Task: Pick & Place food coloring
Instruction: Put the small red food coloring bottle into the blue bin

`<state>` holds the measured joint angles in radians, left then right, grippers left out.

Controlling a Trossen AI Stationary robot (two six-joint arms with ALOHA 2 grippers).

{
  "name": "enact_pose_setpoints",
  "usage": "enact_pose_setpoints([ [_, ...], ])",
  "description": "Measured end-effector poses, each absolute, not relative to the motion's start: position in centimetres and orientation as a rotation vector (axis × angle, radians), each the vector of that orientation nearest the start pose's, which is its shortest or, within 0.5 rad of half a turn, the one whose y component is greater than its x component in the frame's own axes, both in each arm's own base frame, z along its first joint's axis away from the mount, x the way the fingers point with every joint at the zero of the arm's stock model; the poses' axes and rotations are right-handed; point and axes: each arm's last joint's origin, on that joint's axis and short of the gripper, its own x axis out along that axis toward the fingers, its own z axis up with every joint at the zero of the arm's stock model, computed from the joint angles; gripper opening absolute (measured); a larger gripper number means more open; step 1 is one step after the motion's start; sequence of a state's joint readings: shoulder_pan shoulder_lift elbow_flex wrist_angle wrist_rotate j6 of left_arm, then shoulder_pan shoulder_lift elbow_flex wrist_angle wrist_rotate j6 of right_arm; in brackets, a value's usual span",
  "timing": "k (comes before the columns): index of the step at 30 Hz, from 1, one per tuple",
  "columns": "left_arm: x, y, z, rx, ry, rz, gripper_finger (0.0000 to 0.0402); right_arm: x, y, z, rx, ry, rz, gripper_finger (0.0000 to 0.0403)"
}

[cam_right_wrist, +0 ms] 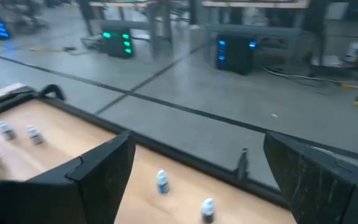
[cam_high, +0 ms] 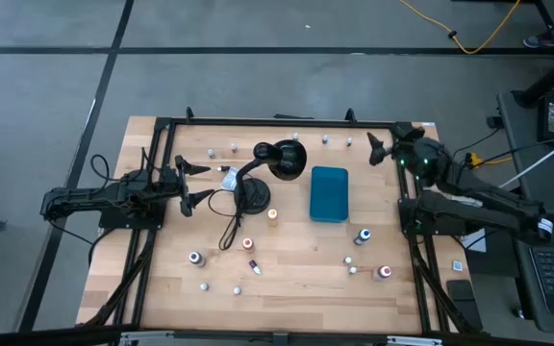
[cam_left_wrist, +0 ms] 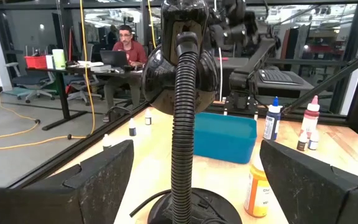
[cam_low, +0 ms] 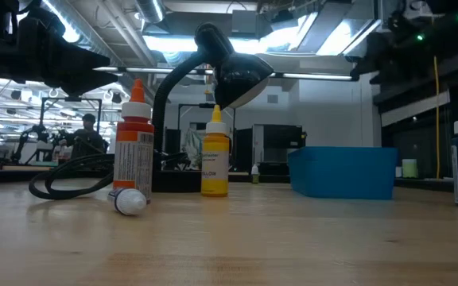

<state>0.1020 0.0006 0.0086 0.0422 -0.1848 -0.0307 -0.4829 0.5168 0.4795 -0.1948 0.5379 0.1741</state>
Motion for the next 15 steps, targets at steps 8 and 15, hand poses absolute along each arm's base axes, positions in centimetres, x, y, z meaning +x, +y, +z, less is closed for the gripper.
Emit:
enact_pose_setpoints([
  [8, 9.6, 1.5, 17.0, -0.032, -0.054, 0.286, 0.0345, 12.8, -10.6, 31.2, 0.222, 0.252, -1.141, 0.0355],
  [15, 9.6, 1.5, 17.0, -0.032, -0.054, 0.286, 0.0345, 14.7, -15.0, 33.9, 0.378, 0.393, -1.136, 0.0355],
])
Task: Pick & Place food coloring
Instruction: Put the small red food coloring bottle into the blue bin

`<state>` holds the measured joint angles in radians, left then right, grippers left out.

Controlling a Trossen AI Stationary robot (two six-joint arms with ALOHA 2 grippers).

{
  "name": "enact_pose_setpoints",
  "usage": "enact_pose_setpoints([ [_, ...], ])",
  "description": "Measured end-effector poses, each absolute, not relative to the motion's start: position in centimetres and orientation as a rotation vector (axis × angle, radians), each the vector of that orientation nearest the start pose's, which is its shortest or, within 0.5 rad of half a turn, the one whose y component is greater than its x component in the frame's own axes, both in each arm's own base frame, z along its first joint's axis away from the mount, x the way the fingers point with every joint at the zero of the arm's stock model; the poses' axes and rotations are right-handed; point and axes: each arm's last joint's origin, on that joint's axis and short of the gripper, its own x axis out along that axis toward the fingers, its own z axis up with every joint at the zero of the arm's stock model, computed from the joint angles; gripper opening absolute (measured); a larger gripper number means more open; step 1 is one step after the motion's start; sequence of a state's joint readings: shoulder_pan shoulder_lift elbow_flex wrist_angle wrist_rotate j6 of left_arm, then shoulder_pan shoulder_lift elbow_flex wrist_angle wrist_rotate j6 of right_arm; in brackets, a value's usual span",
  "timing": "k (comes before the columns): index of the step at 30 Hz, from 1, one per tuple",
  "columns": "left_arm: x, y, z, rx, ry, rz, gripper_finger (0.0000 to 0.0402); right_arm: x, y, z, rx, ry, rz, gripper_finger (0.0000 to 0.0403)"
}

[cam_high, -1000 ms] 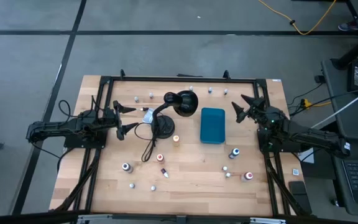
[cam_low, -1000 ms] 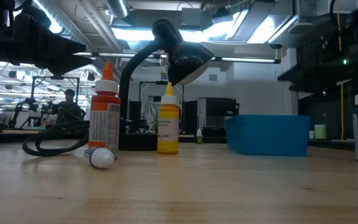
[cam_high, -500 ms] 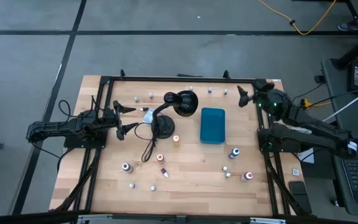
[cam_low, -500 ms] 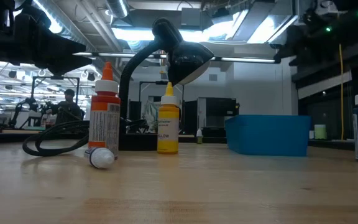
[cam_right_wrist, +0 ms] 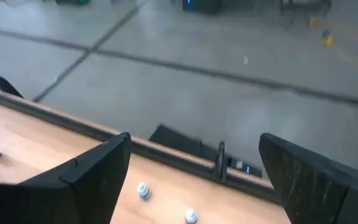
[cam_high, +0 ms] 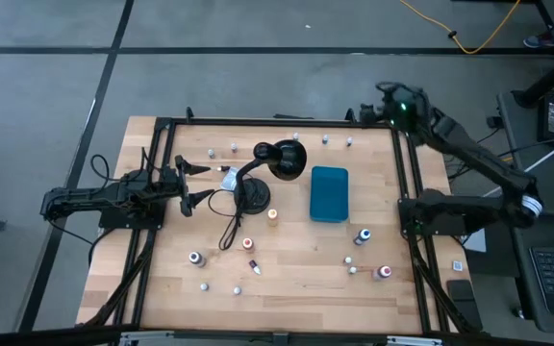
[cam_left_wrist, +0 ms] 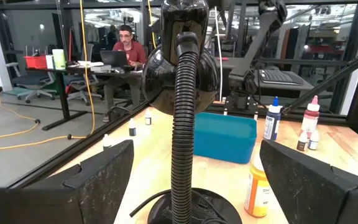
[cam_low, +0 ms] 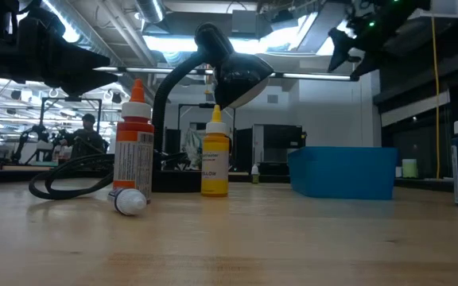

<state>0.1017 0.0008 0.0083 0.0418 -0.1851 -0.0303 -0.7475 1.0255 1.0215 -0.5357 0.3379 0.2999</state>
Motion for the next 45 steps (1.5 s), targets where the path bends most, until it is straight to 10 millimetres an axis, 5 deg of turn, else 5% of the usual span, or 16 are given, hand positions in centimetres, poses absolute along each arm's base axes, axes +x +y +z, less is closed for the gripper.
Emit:
enact_pose_setpoints([
  [10, 9.6, 1.5, 17.0, -0.032, -0.054, 0.286, 0.0345, 16.4, -20.8, 33.3, 0.475, 0.695, -1.177, 0.0355],
  [21, 9.6, 1.5, 17.0, -0.032, -0.054, 0.286, 0.0345, 18.3, -25.1, 28.2, 0.592, 0.930, -1.064, 0.0355],
  [31, 9.6, 1.5, 17.0, -0.032, -0.054, 0.286, 0.0345, 19.7, -26.9, 23.1, 0.642, 1.126, -1.028, 0.0355],
  [45, 9.6, 1.5, 17.0, -0.032, -0.055, 0.286, 0.0345, 20.5, -26.7, 19.1, 0.701, 1.248, -0.963, 0.0355],
])
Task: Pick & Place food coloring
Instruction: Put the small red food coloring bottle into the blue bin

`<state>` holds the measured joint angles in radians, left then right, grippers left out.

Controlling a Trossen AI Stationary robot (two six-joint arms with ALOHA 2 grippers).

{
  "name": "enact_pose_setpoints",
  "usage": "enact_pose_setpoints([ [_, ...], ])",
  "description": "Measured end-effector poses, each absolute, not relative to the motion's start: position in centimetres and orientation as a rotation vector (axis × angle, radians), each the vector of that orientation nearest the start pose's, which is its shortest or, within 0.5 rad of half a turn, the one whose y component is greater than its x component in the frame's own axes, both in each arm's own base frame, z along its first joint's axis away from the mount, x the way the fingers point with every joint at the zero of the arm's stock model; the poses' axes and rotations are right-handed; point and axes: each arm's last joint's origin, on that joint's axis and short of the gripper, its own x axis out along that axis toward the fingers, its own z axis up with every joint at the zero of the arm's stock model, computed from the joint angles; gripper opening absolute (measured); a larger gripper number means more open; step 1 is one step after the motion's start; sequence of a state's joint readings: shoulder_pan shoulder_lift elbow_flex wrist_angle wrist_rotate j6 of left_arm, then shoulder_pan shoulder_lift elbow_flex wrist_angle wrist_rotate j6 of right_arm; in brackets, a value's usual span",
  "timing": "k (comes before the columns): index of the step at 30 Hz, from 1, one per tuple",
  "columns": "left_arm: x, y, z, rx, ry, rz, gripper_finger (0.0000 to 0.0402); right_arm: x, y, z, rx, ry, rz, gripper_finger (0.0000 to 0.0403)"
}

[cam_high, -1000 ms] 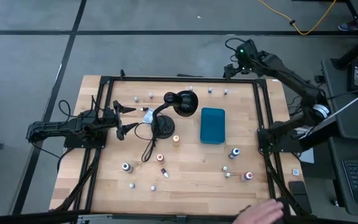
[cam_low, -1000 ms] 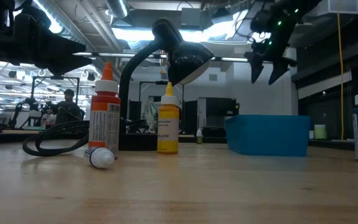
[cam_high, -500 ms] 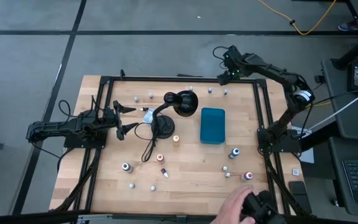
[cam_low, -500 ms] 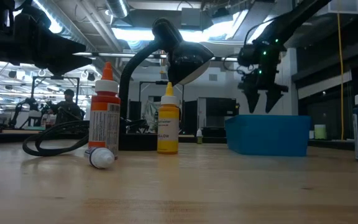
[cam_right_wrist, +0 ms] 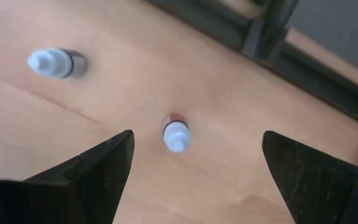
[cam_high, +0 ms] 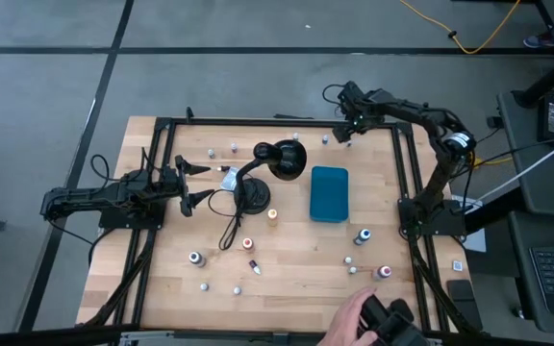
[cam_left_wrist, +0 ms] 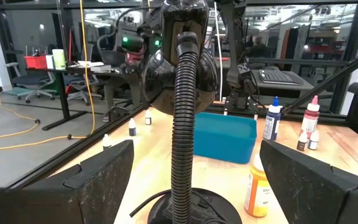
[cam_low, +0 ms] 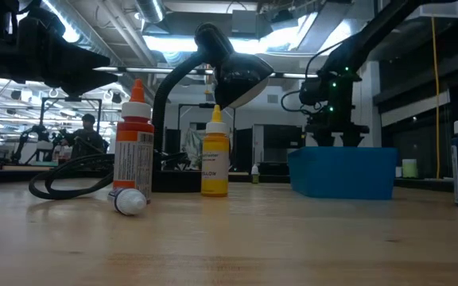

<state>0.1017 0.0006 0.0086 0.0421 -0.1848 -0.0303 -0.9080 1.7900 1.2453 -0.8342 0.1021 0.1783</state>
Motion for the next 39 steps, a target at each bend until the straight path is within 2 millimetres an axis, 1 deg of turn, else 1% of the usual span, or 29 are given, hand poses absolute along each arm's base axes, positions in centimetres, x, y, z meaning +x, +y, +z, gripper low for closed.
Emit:
enact_pose_setpoints([
  [4, 9.6, 1.5, 17.0, -0.032, -0.054, 0.286, 0.0345, 20.1, -26.2, 17.6, 0.713, 1.259, -0.949, 0.0355],
  [9, 9.6, 1.5, 17.0, -0.032, -0.054, 0.286, 0.0345, 20.1, -26.1, 16.4, 0.700, 1.210, -0.940, 0.0355],
  [18, 9.6, 1.5, 17.0, -0.032, -0.054, 0.286, 0.0345, 20.1, -26.0, 15.9, 0.689, 1.198, -0.915, 0.0355],
  [21, 9.6, 1.5, 17.0, -0.033, -0.054, 0.286, 0.0345, 20.1, -26.0, 15.9, 0.688, 1.198, -0.914, 0.0347],
  [25, 9.6, 1.5, 17.0, -0.032, -0.053, 0.286, 0.0345, 20.1, -26.0, 15.9, 0.694, 1.196, -0.908, 0.0315],
  [34, 9.6, 1.5, 17.0, -0.032, -0.054, 0.286, 0.0345, 20.1, -26.0, 15.9, 0.702, 1.193, -0.900, 0.0213],
  [39, 9.6, 1.5, 17.0, -0.033, -0.054, 0.286, 0.0345, 20.1, -25.9, 15.9, 0.703, 1.193, -0.901, 0.0165],
])
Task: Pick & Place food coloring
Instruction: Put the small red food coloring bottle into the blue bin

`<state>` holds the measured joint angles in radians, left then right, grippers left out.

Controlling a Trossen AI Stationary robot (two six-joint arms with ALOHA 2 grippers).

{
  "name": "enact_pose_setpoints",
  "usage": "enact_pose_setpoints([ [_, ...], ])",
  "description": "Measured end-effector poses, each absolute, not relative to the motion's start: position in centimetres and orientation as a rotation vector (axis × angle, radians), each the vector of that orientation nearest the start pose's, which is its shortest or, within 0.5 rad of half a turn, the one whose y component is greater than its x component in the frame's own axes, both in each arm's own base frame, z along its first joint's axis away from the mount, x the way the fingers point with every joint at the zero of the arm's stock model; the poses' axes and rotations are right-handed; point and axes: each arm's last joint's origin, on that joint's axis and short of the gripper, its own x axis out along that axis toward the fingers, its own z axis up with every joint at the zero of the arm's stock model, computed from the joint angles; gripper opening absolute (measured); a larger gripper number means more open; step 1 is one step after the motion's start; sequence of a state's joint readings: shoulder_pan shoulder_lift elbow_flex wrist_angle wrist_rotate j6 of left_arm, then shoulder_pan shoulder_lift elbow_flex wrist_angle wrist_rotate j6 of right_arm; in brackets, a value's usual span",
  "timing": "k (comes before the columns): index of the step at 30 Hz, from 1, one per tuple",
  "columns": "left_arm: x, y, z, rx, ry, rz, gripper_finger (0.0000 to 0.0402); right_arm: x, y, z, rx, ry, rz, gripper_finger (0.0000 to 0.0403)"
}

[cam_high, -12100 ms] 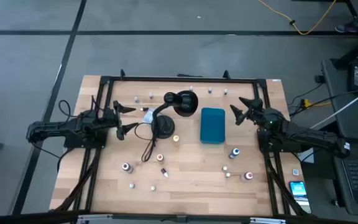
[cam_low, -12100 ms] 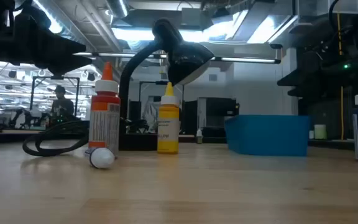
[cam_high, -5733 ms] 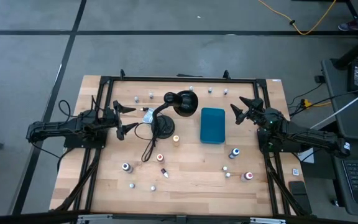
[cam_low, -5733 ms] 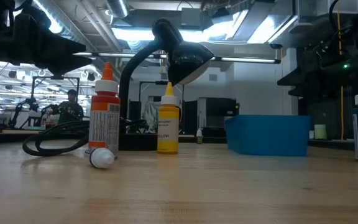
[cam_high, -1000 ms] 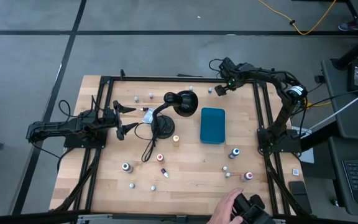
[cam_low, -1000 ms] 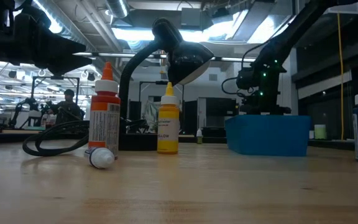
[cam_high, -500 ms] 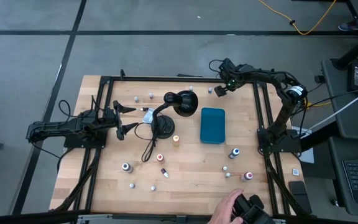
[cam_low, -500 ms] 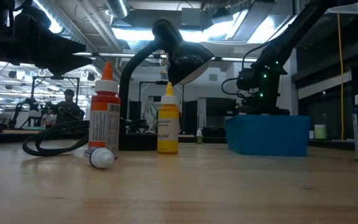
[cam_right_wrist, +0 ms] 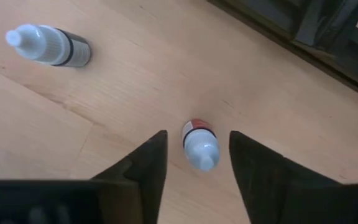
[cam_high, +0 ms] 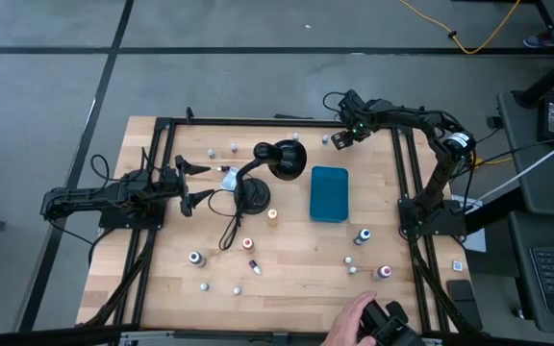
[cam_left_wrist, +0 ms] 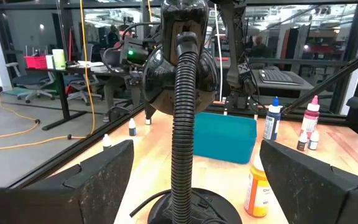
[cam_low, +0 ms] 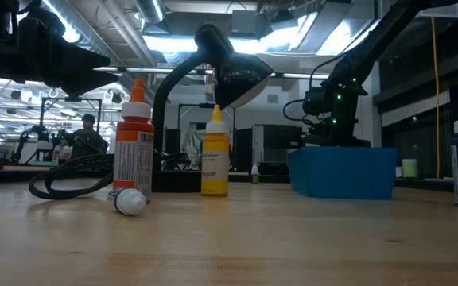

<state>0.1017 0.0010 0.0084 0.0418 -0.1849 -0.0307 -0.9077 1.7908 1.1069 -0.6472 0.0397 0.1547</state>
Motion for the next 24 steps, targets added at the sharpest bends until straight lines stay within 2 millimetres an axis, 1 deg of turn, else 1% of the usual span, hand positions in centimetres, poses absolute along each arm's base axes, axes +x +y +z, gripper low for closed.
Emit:
enact_pose_setpoints([
  [14, 9.6, 1.5, 17.0, -0.032, -0.054, 0.286, 0.0345, 20.5, -25.6, 15.9, 0.690, 1.198, -0.887, 0.0069],
  [16, 9.6, 1.5, 17.0, -0.032, -0.054, 0.286, 0.0345, 20.6, -25.5, 16.0, 0.683, 1.199, -0.882, 0.0064],
  [19, 9.6, 1.5, 17.0, -0.032, -0.054, 0.286, 0.0345, 20.9, -25.1, 16.4, 0.670, 1.195, -0.869, 0.0068],
  [24, 9.6, 1.5, 17.0, -0.032, -0.054, 0.286, 0.0345, 21.0, -23.9, 18.6, 0.650, 1.212, -0.851, 0.0075],
])
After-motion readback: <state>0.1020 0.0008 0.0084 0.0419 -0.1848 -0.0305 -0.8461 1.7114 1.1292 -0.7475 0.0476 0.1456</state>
